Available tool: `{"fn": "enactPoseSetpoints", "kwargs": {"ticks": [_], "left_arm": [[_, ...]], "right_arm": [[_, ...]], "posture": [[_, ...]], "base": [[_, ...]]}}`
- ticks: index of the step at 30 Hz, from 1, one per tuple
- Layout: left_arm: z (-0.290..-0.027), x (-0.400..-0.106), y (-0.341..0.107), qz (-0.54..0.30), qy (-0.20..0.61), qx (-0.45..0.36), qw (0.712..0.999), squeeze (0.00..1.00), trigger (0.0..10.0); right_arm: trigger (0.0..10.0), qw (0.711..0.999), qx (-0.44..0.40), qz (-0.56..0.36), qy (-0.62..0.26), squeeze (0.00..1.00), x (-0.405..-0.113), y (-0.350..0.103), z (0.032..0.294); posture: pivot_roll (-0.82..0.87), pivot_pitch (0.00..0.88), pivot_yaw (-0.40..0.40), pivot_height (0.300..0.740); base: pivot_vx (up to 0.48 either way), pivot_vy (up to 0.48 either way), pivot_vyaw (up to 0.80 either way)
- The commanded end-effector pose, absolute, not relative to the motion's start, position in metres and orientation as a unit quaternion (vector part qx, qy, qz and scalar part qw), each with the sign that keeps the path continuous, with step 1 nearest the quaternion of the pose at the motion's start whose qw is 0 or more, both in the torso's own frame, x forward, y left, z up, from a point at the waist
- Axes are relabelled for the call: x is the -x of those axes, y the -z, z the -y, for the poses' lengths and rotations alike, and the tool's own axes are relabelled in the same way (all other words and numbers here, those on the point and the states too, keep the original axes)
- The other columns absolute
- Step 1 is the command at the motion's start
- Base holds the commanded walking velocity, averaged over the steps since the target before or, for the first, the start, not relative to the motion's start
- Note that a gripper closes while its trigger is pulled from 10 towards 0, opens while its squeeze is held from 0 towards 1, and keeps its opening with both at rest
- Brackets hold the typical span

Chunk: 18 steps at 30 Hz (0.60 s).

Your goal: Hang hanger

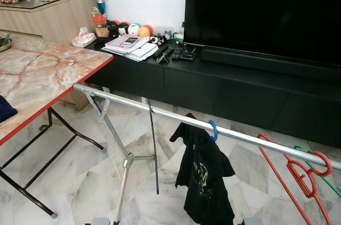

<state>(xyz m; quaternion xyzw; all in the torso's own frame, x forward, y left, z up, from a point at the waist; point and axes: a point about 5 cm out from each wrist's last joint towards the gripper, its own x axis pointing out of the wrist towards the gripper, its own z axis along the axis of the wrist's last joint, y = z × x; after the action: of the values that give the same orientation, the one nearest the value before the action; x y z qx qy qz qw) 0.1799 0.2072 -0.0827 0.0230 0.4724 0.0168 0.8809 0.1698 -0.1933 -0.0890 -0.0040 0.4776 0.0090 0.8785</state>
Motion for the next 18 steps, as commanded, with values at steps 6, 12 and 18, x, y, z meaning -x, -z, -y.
{"fn": "enactPoseSetpoints", "kwargs": {"ticks": [6,12,18], "left_arm": [[-0.2045,-0.1735,0.0863,-0.483,-0.008,-0.029,0.875,0.0,10.0],[-0.2045,-0.1733,0.0864,-0.483,-0.007,-0.03,0.875,0.0,10.0],[-0.2049,-0.1722,0.0868,-0.484,-0.007,-0.03,0.874,0.0,10.0]], "right_arm": [[10.0,0.88,-0.008,-0.475,-0.002,0.0,-0.1693,0.0893,0.1919],[10.0,0.875,-0.003,-0.483,-0.006,0.0,-0.1664,0.0907,0.1922],[10.0,0.872,0.002,-0.49,-0.019,0.0,-0.1641,0.0921,0.189]], "posture": [[0.05,0.0,-0.007,0.74],[0.06,0.0,-0.01,0.74],[0.06,0.0,-0.012,0.74]], "base": [[0.0,0.0,0.0],[0.0,0.0,-0.27],[0.0,0.0,-0.79]]}}
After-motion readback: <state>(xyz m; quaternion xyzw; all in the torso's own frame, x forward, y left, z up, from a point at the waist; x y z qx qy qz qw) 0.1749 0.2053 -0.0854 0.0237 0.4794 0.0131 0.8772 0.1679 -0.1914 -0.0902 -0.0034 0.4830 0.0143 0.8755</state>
